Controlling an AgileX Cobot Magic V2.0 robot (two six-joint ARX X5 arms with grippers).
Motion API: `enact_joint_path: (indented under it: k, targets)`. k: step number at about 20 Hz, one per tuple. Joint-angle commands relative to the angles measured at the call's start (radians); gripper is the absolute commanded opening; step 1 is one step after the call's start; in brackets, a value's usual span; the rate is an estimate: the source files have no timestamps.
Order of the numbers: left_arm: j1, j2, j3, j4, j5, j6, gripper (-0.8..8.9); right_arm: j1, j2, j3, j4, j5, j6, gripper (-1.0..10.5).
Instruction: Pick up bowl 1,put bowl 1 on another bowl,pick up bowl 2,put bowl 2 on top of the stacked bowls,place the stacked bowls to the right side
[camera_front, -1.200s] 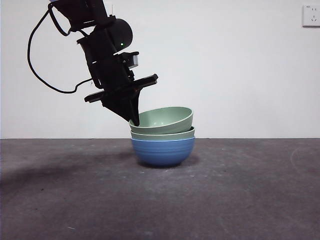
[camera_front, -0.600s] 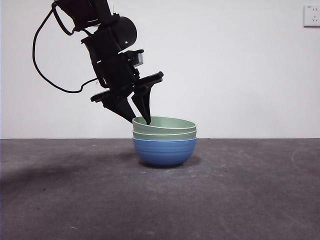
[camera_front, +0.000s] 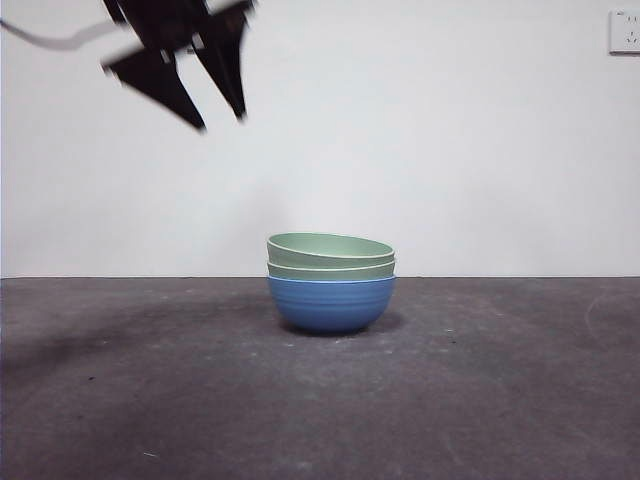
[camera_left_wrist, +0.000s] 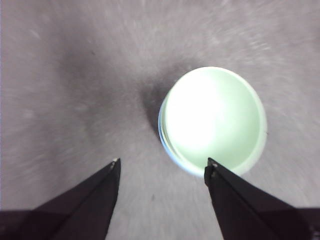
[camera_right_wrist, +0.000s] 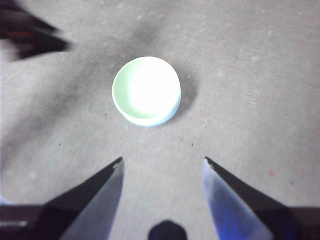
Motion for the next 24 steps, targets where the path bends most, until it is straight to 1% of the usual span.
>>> enact_joint_path:
  k: [1, 5, 10, 11, 15, 18, 21, 22, 24]
  targets:
    - [0.003, -0.107, -0.001, -0.048, -0.002, 0.057, 2.89, 0.001, 0.089, -0.004, 0.047, -0.002, 0.009, 4.4]
    - [0.002, -0.281, -0.001, -0.142, -0.001, 0.075, 2.89, 0.001, 0.277, -0.004, 0.152, -0.002, 0.010, 4.5]
    - [0.000, -0.400, -0.001, -0.262, 0.000, 0.093, 2.89, 0.000, 0.534, -0.004, 0.287, -0.012, 0.040, 4.5]
    - [0.000, -0.410, -0.001, -0.277, 0.000, 0.093, 2.89, 0.000, 0.578, -0.004, 0.307, -0.027, 0.050, 4.5]
    - [0.000, -0.423, -0.001, -0.311, 0.002, 0.089, 2.89, 0.000, 0.738, -0.004, 0.412, -0.028, 0.090, 4.5]
    - [-0.011, -0.423, -0.001, -0.322, 0.005, 0.089, 2.89, -0.001, 0.812, -0.004, 0.454, -0.028, 0.108, 4.4]
    - [-0.031, -0.423, -0.001, -0.321, 0.004, 0.085, 2.89, -0.006, 0.851, -0.004, 0.461, -0.031, 0.111, 4.4]
    - [-0.035, -0.423, -0.001, -0.321, 0.005, 0.085, 2.89, -0.007, 0.863, -0.004, 0.462, -0.048, 0.121, 4.2]
    - [-0.046, -0.423, -0.001, -0.321, 0.004, 0.081, 2.89, -0.013, 0.879, -0.004, 0.465, -0.092, 0.124, 3.1]
